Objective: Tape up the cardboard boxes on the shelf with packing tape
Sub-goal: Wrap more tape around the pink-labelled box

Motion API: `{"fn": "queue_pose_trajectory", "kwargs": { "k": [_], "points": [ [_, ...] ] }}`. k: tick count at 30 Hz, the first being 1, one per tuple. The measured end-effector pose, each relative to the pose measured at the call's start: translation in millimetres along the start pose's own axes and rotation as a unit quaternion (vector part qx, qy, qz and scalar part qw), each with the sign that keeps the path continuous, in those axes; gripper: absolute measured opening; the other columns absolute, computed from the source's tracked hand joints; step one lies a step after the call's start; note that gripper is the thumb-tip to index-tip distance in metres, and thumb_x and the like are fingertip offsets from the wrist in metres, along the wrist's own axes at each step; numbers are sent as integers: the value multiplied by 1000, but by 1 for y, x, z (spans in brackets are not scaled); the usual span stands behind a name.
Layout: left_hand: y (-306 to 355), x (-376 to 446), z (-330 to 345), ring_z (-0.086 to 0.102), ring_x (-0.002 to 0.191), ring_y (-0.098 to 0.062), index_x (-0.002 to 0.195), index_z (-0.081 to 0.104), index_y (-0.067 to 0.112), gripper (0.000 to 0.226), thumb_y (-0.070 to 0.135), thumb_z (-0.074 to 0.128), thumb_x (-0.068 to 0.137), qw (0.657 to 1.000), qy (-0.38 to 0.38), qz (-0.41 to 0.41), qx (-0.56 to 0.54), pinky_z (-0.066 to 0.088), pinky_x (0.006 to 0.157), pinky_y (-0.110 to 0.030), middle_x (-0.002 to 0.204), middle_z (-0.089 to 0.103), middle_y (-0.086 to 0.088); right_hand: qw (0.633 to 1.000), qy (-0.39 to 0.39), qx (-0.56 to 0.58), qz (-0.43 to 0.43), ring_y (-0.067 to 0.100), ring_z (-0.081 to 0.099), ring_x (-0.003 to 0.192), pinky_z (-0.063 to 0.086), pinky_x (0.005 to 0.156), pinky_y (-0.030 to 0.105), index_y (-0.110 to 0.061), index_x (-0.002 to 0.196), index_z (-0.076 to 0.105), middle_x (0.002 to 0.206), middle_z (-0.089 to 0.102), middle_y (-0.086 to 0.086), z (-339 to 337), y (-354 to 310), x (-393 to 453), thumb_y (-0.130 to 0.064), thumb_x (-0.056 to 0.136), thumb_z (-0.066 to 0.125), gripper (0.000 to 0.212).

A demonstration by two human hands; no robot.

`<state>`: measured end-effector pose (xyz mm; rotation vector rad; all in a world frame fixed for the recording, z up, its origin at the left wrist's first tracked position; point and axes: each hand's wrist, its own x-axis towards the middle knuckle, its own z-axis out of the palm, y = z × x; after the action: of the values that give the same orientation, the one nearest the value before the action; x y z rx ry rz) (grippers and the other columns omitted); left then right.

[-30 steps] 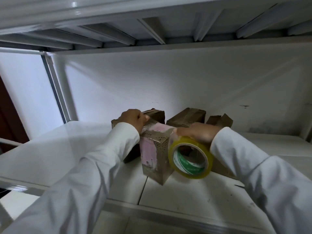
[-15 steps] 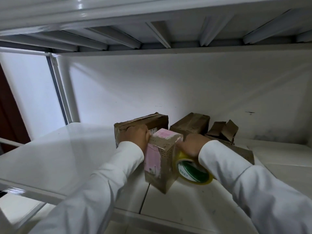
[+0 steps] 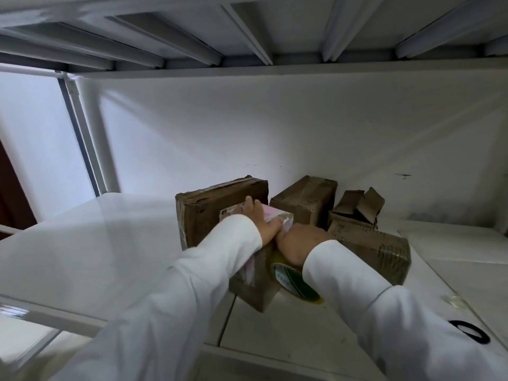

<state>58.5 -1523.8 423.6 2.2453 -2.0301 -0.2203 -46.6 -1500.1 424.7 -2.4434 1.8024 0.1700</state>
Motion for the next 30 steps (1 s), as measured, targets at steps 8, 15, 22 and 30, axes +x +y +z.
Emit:
{"fn": "queue_pose_trajectory", "kwargs": {
  "k": [8, 15, 22, 30],
  "points": [
    [11, 20, 5, -7, 147, -28, 152, -4, 14, 98, 80, 12, 82, 985, 42, -160, -52, -11, 111, -60, 159, -4, -13, 991, -6, 115, 67, 27, 57, 113, 44, 100, 38, -22, 139, 36, 133, 52, 7, 4, -4, 8, -47, 97, 38, 50],
    [-8, 26, -5, 29, 137, -33, 143, 30, 9, 59, 46, 26, 97, 968, 189, -150, 75, 2, 111, -62, 144, 41, -13, 996, 15, 74, 56, 24, 60, 106, 48, 93, 33, -13, 138, 39, 128, 55, 8, 9, -3, 8, -32, 99, 43, 44],
    [13, 17, -1, 1, 147, -27, 152, 1, 15, 86, 70, 25, 90, 995, 72, -59, 28, -3, 114, -57, 160, 8, -6, 992, 16, 91, 89, 23, 58, 105, 45, 95, 34, -19, 136, 43, 129, 56, 6, 10, -5, 21, -36, 99, 44, 41],
    [15, 1, 1, -13, 146, -19, 151, -13, 20, 82, 70, 11, 90, 1000, 4, 24, 16, -8, 114, -55, 159, -14, 2, 990, 4, 131, 54, 26, 52, 119, 40, 106, 39, -26, 144, 27, 138, 47, 5, 13, 1, 21, -43, 97, 42, 52]
  ]
}}
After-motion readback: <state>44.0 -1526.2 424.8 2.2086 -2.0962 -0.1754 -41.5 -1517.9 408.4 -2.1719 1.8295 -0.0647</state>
